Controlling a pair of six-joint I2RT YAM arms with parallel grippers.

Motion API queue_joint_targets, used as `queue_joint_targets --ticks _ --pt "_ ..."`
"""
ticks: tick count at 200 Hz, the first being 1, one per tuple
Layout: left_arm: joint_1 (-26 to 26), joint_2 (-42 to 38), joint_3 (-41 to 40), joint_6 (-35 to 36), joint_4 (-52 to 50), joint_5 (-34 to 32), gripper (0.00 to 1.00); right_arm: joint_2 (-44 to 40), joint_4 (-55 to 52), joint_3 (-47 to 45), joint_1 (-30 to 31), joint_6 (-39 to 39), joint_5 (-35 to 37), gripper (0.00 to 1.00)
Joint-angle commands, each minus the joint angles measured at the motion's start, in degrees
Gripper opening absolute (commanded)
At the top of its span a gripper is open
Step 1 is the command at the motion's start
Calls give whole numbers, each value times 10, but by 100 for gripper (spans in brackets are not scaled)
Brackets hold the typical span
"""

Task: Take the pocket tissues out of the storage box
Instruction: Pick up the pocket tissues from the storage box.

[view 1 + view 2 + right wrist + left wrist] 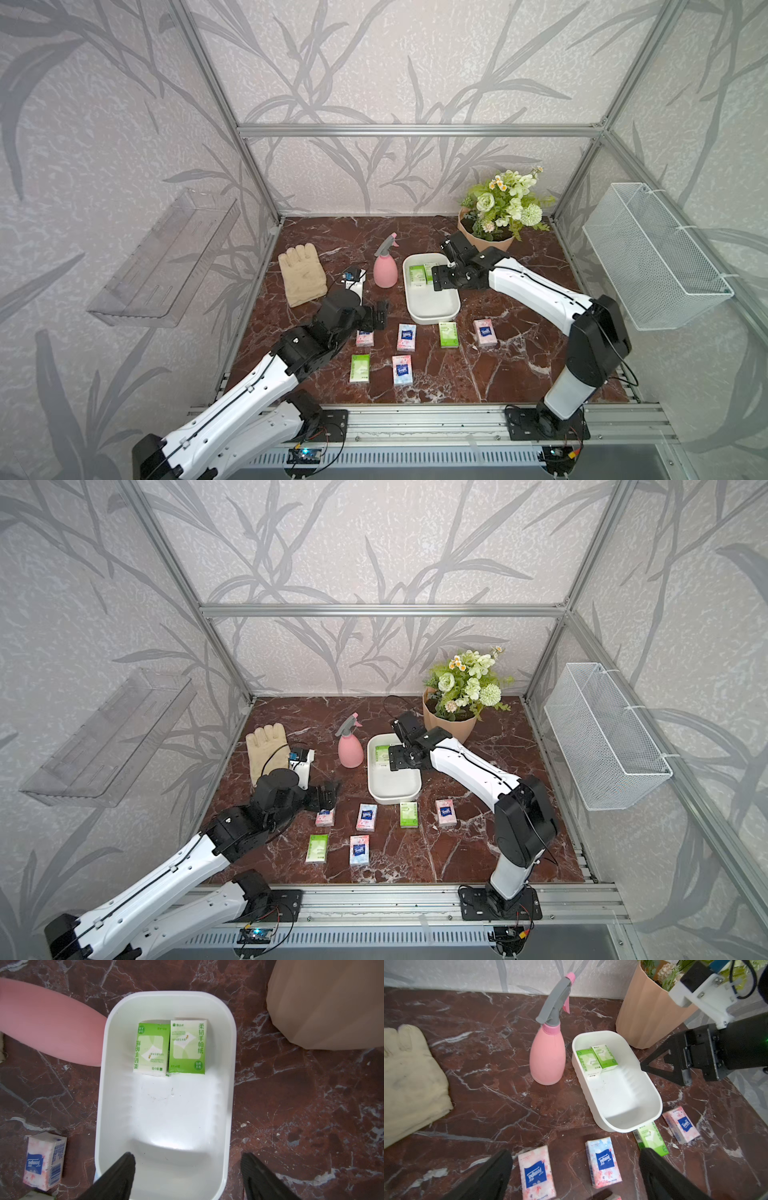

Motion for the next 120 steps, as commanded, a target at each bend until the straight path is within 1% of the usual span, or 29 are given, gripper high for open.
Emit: queue_joint_targets --ticks 1,63,120 --pt "3 -10 -6 50 15 -48 100 40 -7 37 3 -2 27 81" --pt "4 -10 -28 73 54 -52 100 168 -44 165 -2 -21 59 76" --pt "5 6 -31 94 64 -46 100 258 -91 268 -15 -22 60 70"
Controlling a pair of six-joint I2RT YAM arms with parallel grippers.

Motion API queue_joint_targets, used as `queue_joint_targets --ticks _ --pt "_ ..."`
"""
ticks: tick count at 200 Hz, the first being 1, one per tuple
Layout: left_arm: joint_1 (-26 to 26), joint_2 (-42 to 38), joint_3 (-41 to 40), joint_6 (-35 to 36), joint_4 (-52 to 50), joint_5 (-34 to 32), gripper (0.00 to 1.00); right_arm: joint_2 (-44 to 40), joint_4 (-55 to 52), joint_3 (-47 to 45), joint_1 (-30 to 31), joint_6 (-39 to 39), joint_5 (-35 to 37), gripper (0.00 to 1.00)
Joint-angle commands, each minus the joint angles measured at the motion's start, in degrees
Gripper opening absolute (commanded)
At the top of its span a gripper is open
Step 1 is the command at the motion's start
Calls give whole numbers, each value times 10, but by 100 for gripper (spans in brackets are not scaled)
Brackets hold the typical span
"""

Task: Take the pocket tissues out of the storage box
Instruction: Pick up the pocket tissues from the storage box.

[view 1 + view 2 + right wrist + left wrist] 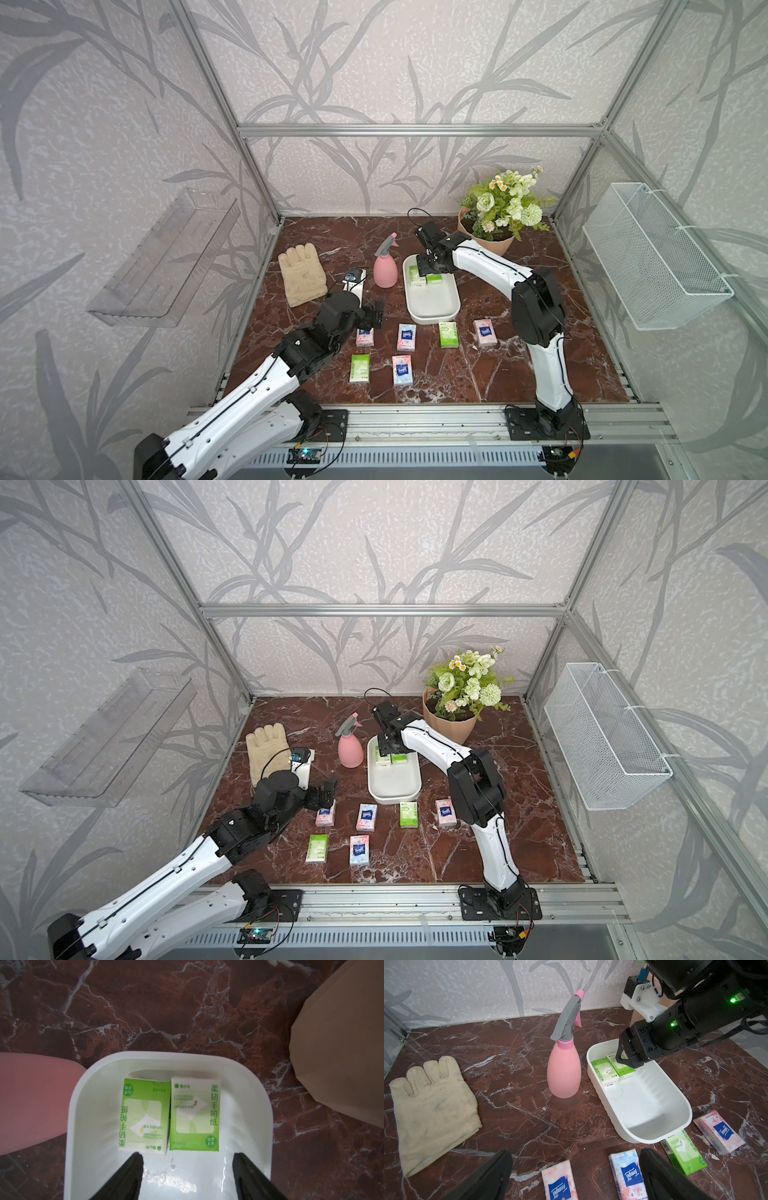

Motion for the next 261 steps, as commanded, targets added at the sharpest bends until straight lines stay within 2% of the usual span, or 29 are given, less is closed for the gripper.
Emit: queue_joint_targets --ticks 1,69,206,261 --pt "2 6 -2 21 15 -7 100 25 -43 33 -7 -3 14 70" --pt "4 21 -5 35 20 -11 100 77 -79 84 -20 -1 16 70" --pt "4 50 -2 40 21 -11 100 101 -66 88 -27 -22 -52 75" --pt "4 50 -3 37 20 -13 100 127 -93 116 -27 -31 -42 76"
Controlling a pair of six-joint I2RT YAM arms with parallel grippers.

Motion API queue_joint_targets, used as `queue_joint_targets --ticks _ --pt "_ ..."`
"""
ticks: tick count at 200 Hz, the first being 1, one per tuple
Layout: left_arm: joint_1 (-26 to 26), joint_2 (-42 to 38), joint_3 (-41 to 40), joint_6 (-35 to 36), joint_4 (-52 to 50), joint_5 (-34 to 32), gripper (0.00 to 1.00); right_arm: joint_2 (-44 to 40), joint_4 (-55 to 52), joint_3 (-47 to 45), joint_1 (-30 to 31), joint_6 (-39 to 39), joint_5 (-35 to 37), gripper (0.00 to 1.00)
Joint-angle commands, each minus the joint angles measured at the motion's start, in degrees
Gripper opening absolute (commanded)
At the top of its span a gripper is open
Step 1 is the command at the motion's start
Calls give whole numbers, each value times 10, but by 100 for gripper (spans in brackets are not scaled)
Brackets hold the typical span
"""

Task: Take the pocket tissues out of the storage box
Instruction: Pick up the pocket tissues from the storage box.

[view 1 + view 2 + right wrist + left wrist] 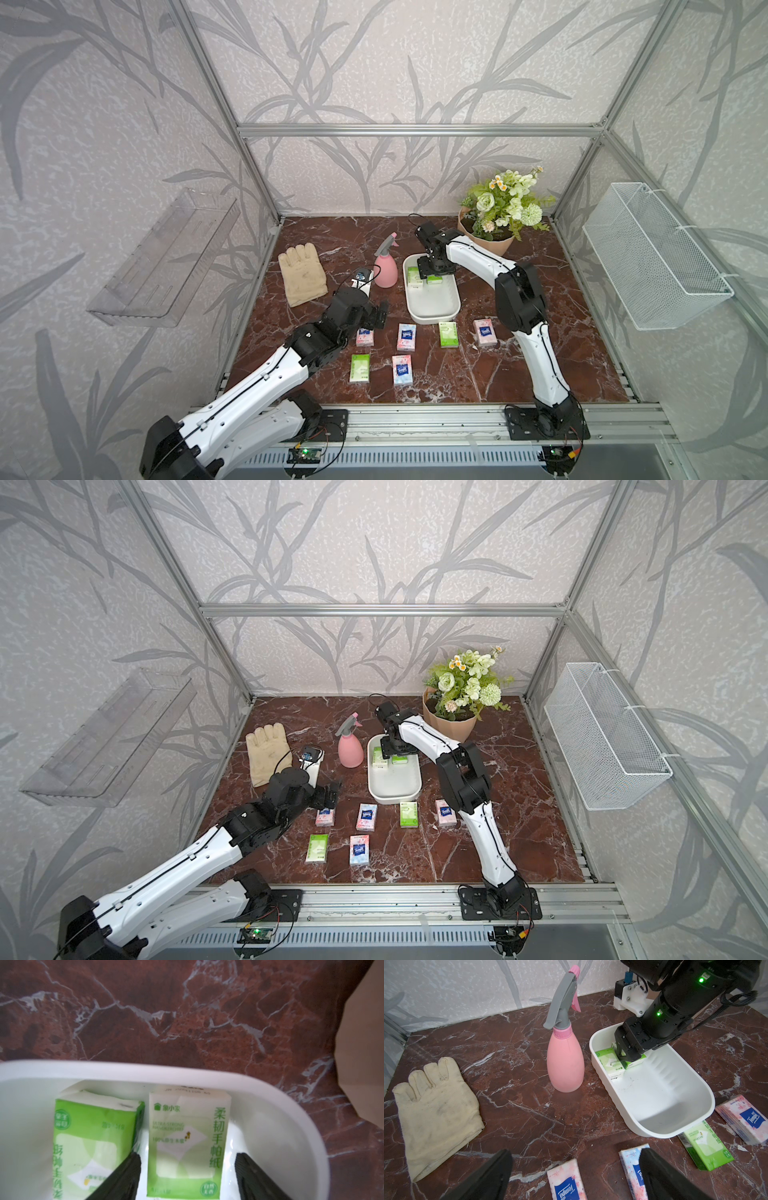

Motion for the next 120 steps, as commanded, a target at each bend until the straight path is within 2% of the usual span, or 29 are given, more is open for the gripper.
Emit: queue_joint_targets --ticks 1,62,120 --pt "3 1 -3 3 7 -11 100 25 -23 26 -1 -8 0 76" --pt "3 -1 -3 10 8 -9 100 47 -38 46 -1 0 -7 70" --pt "3 -4 -3 17 11 -4 100 3 -29 19 1 18 -4 59"
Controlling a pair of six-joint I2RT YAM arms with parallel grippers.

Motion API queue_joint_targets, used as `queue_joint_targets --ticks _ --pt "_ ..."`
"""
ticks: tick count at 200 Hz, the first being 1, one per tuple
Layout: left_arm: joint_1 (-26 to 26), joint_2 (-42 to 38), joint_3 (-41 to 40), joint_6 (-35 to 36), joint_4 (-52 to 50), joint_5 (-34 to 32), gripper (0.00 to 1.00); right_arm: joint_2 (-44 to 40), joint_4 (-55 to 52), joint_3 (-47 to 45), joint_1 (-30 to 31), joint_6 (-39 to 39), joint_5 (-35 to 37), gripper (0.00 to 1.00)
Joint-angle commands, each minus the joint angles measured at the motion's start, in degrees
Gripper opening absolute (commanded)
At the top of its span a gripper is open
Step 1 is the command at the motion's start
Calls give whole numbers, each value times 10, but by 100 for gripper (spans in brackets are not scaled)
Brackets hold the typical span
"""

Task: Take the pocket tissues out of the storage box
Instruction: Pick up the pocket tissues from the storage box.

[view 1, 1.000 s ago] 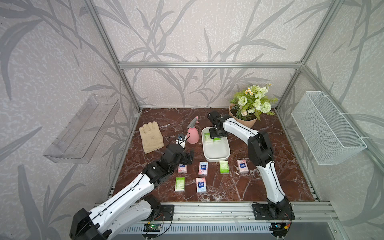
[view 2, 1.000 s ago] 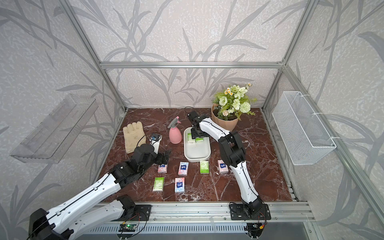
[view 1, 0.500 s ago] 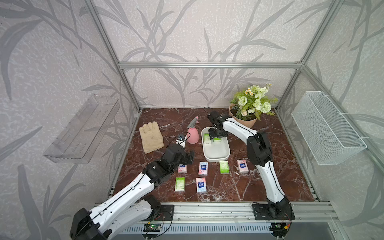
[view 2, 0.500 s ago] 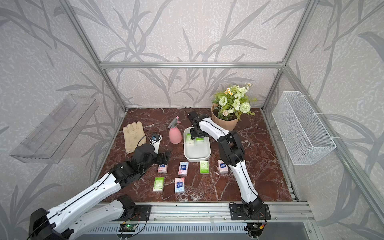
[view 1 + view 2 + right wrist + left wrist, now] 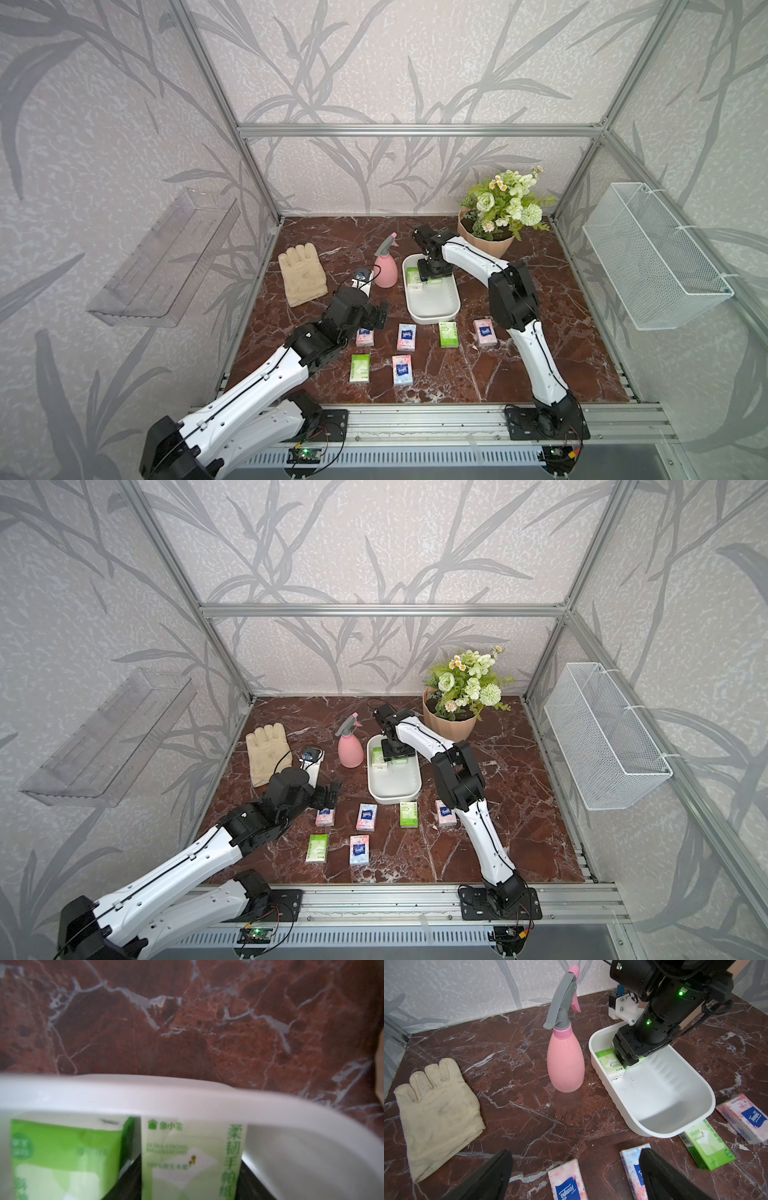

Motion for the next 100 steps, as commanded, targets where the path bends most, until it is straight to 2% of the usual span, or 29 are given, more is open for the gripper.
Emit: queue_joint_targets --ticks 1,49,100 --pt "2 -4 -3 11 11 -4 100 -33 -9 -12 1 15 2 59" --pt "4 -8 -3 26 18 10 100 -98 -4 -51 16 24 26 56" --pt "3 -23 -8 37 19 16 100 -203 10 -137 42 60 50 55"
